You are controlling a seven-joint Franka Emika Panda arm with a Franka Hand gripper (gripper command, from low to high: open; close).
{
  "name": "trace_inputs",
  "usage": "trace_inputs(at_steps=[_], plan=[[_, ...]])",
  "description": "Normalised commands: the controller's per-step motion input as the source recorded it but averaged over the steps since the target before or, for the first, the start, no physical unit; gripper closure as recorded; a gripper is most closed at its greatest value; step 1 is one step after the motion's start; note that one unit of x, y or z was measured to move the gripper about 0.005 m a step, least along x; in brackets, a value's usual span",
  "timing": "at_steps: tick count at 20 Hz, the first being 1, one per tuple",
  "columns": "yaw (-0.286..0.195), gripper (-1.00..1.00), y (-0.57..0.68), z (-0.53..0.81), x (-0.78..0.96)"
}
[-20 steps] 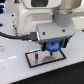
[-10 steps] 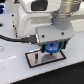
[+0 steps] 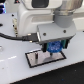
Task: Insert the blue gear onto the right peg, followed by the red gear
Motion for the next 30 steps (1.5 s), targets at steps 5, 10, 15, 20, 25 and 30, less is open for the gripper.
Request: trace_inputs(at_steps=[5,10,15,20,25,30], plan=[[0.000,1.00,-0.03,-0.10,0.07],[0.000,1.00,-0.01,-0.22,0.10],[0.000,1.00,0.01,-0.17,0.03],[0.000,1.00,0.03,-0.15,0.04],[0.000,1.00,0.00,0.30,0.23],[0.000,1.00,0.01,0.10,0.19]])
